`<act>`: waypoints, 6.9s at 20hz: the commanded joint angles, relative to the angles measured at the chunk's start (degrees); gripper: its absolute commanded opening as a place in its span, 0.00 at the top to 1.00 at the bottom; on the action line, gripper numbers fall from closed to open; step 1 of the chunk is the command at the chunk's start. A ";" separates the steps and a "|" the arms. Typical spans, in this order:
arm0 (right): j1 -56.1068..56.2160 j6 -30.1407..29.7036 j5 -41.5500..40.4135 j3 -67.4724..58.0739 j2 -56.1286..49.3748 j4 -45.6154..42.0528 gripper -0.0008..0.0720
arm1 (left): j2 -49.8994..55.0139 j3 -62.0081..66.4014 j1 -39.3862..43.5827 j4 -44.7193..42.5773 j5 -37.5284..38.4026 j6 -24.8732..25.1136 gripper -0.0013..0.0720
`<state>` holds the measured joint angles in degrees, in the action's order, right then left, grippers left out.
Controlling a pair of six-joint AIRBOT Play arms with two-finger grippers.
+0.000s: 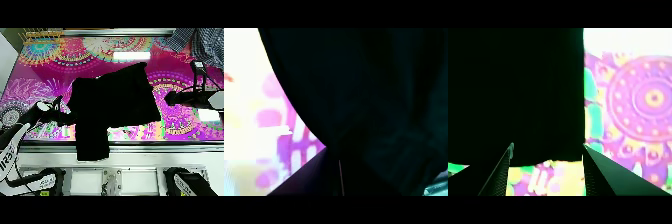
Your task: Fold the clothes and pants, and hang the long-sleeved shirts on hangers.
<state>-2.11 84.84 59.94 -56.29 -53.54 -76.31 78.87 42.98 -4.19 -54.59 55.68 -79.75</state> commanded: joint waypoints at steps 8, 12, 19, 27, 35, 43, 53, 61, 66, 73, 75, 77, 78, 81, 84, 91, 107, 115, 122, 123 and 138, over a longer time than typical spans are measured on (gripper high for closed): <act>-13.81 12.35 -15.76 23.93 -11.74 23.89 0.34 | -8.76 0.22 -2.34 0.24 1.31 2.01 0.97; -8.07 2.71 -23.52 23.98 -18.14 36.17 0.34 | -6.71 0.22 -2.34 0.26 2.38 1.99 0.97; -3.41 -3.23 -28.04 23.67 -20.39 38.62 0.73 | -4.81 0.22 -2.47 0.26 3.13 1.99 0.97; -5.35 -6.40 -13.03 -4.81 -6.27 12.00 0.96 | -23.19 19.91 -9.16 0.74 8.61 0.31 0.97; -5.66 -6.43 -11.06 -32.44 12.76 4.66 0.96 | -45.53 49.44 -10.08 0.61 7.17 -0.66 0.97; -5.66 -5.53 -10.60 -32.44 23.91 1.18 0.96 | -52.59 58.31 -10.08 0.72 7.54 -6.56 0.97; -5.60 -0.35 2.14 -32.46 12.22 0.52 0.96 | -29.05 62.34 -9.60 0.72 24.09 -12.87 0.97; -3.89 0.70 7.32 -33.38 -25.75 0.76 0.96 | 4.17 47.56 0.44 -4.11 8.39 -9.79 0.97; -0.92 0.72 -7.76 -36.72 -42.53 1.14 0.96 | 19.69 51.06 2.78 -3.80 -2.56 -9.16 0.97; 0.20 2.43 -10.82 -36.41 -44.96 0.24 0.96 | 27.26 59.19 1.64 -4.44 1.40 -8.59 0.97; 0.35 2.38 -8.87 -32.61 -42.99 -0.92 0.96 | 23.80 52.54 0.72 -4.98 0.79 -7.19 0.97; 0.44 2.40 -8.94 -25.92 -39.82 -0.96 0.96 | 19.58 43.67 0.13 -7.52 -0.28 -6.32 0.97; 0.52 2.36 -8.98 -22.34 -38.21 -0.94 0.96 | 17.57 39.12 -0.33 -7.41 -0.85 -4.33 0.97; 1.16 1.75 -9.62 -14.27 -35.78 -1.09 0.96 | 13.81 28.79 -0.44 -7.21 -3.28 -1.64 0.97; 2.08 1.77 -10.08 -10.08 -35.89 -0.35 0.96 | 13.35 23.08 0.46 -6.88 -5.14 -1.62 0.97; 1.51 1.77 -9.46 -9.81 -31.23 4.85 0.20 | 10.03 24.96 -0.94 -7.10 -3.78 -5.16 0.20; -15.93 13.92 2.84 31.19 5.97 16.39 0.20 | -21.40 -6.32 7.15 -6.84 -2.32 -7.30 0.20; -9.40 9.44 -16.90 37.83 3.61 23.04 0.20 | -22.25 -6.67 8.00 -6.71 -2.29 -7.32 0.20; -5.51 9.16 -22.49 37.81 0.20 23.04 0.61 | -22.25 -6.67 8.00 -6.80 -2.34 -7.30 0.20; -5.51 7.13 -22.38 37.79 0.24 23.04 0.88 | -22.25 -6.67 8.00 -6.91 -2.19 -7.30 0.20; -5.55 3.63 -20.50 37.42 1.38 23.54 0.96 | -24.92 -24.24 2.43 -6.03 6.43 -8.74 0.20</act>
<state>-7.73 88.44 39.42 -18.83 -52.21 -53.17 53.71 22.24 -3.84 -62.98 63.61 -88.49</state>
